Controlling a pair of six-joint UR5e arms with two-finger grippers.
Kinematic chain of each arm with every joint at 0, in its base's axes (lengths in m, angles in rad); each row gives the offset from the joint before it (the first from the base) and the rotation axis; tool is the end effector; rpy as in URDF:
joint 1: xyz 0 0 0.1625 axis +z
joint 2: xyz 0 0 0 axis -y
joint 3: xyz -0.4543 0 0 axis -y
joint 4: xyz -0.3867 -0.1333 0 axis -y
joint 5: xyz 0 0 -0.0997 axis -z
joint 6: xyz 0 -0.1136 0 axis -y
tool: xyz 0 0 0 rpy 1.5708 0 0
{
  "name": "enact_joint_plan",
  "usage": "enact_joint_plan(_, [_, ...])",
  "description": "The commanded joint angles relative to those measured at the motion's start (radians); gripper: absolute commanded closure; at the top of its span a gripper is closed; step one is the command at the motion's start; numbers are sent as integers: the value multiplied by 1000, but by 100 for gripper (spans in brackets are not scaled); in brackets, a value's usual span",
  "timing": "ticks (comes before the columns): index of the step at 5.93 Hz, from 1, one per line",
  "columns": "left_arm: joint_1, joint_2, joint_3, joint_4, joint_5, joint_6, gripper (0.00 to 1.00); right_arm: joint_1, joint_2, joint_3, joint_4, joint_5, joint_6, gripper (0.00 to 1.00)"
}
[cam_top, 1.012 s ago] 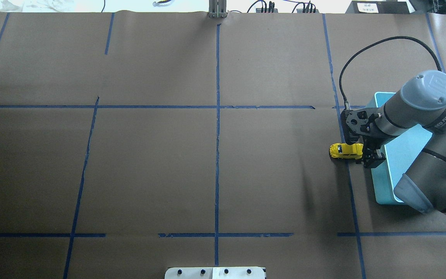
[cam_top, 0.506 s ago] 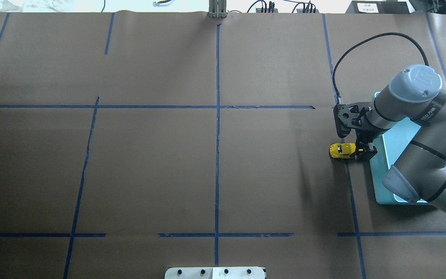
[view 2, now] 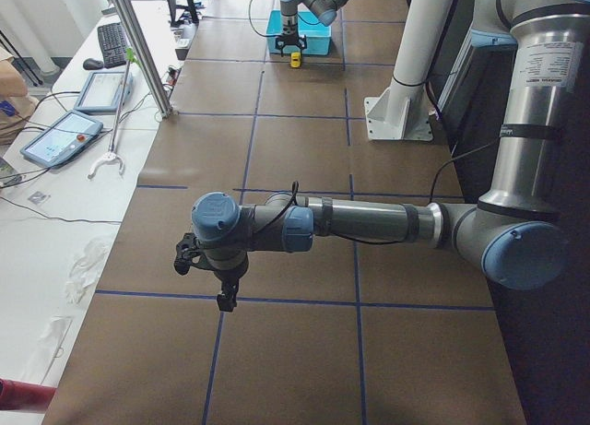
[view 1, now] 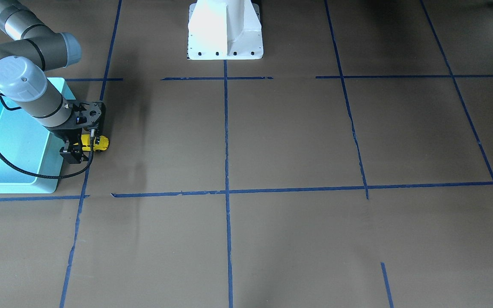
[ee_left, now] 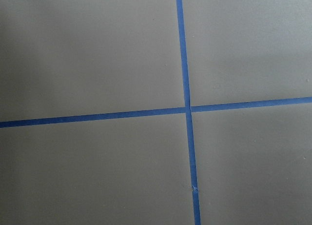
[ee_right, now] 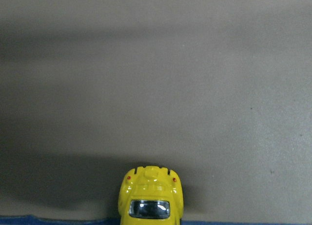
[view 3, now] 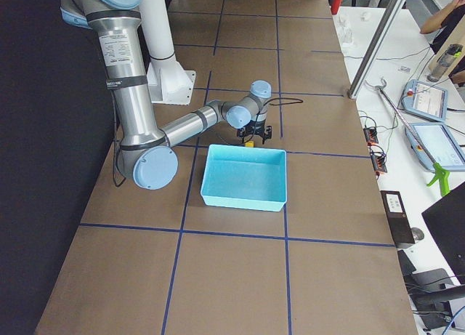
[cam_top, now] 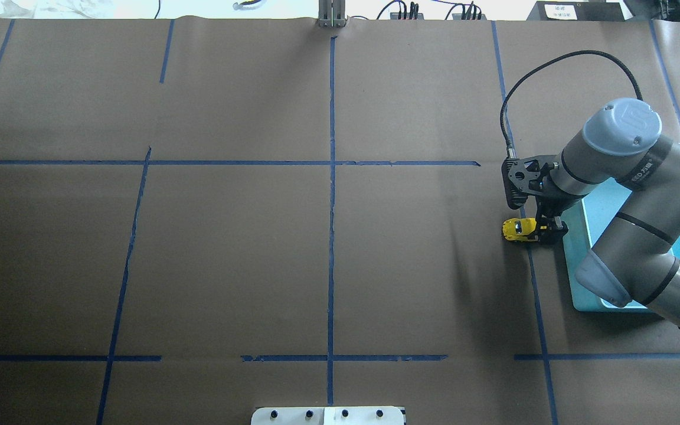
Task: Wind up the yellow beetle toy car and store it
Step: 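Lower the right gripper and close it around the yellow car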
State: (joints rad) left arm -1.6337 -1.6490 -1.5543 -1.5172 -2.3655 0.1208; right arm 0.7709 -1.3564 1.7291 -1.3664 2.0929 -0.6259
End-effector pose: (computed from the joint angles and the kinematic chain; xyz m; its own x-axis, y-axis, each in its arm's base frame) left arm -0.0849 -0.5175 0.6703 0.7020 0.0823 -0.7075 -0.0219 0.9953 0.0941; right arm -0.3727 -0.4689 0.4937 -0.0209 -0.9996 0.0191 0.7266 -0.0020 0.6870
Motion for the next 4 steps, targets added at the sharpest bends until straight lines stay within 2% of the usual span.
enact_joint_plan(1, [0,0,-1,0,-1,-1,0,-16,-6,0,1,-10,0,0])
enact_joint_plan(4, [0,0,-1,0,-1,0,0,-16,-30,1,7,-17,2,0])
